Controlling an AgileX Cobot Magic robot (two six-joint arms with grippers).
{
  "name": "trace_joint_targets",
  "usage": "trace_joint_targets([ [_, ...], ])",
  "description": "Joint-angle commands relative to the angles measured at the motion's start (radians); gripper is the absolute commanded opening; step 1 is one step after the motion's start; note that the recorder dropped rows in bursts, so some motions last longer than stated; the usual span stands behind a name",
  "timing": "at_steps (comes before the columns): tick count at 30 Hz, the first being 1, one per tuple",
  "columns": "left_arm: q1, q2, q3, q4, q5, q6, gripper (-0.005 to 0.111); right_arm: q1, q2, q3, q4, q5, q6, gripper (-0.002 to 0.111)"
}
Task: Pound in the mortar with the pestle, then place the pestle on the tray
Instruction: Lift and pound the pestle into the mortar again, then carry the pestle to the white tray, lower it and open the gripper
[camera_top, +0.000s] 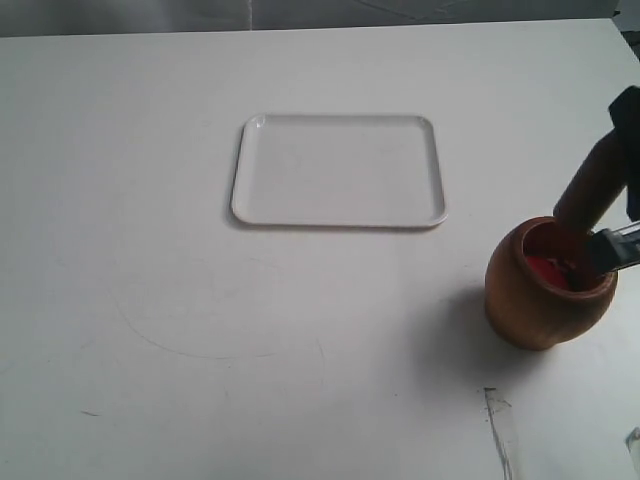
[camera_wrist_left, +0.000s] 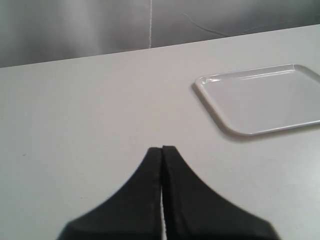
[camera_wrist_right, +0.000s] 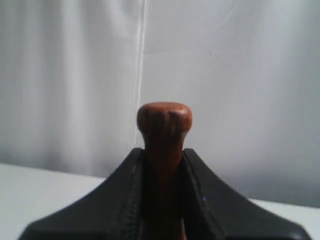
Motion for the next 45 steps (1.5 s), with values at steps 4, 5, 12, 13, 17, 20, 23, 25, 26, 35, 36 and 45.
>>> trace_joint_targets([
  [4, -0.008, -0.001, 0.001, -0.007, -0.003, -0.008, 0.0, 0.002, 0.092, 0.004, 0.063, 0.201, -0.078, 0.0],
  [5, -0.008, -0.001, 0.001, -0.007, -0.003, -0.008, 0.0, 0.002, 0.123, 0.004, 0.063, 0.204, -0.078, 0.0],
  [12, -0.008, -0.001, 0.001, -0.007, -0.003, -0.008, 0.0, 0.002, 0.344, 0.004, 0.063, 0.197, -0.023, 0.0],
  [13, -0.008, -0.001, 0.001, -0.007, -0.003, -0.008, 0.0, 0.002, 0.366, 0.004, 0.063, 0.181, -0.023, 0.0],
  [17, -0.008, -0.001, 0.001, -0.007, -0.003, -0.008, 0.0, 0.002, 0.366, 0.004, 0.092, 0.058, -0.018, 0.0],
  [20, -0.008, -0.001, 0.001, -0.007, -0.003, -0.008, 0.0, 0.002, 0.291, 0.004, 0.092, -0.05, 0.022, 0.0],
  [23, -0.008, -0.001, 0.001, -0.007, -0.003, -0.008, 0.0, 0.002, 0.179, 0.004, 0.059, -0.093, 0.074, 0.0],
  [25, -0.008, -0.001, 0.001, -0.007, -0.003, -0.008, 0.0, 0.002, 0.096, 0.004, 0.032, -0.099, 0.101, 0.0],
  [26, -0.008, -0.001, 0.001, -0.007, -0.003, -0.008, 0.0, 0.002, 0.05, 0.004, 0.02, -0.095, 0.112, 0.0],
  [35, -0.008, -0.001, 0.001, -0.007, -0.003, -0.008, 0.0, 0.002, -0.08, -0.361, -0.18, 0.565, 0.112, 0.0],
  [36, -0.008, -0.001, 0.001, -0.007, -0.003, -0.008, 0.0, 0.002, -0.043, -0.416, -0.185, 0.61, 0.112, 0.0],
  [45, -0.008, -0.001, 0.001, -0.007, -0.003, -0.008, 0.0, 0.002, 0.551, -0.849, -0.206, 0.84, 0.109, 0.0],
])
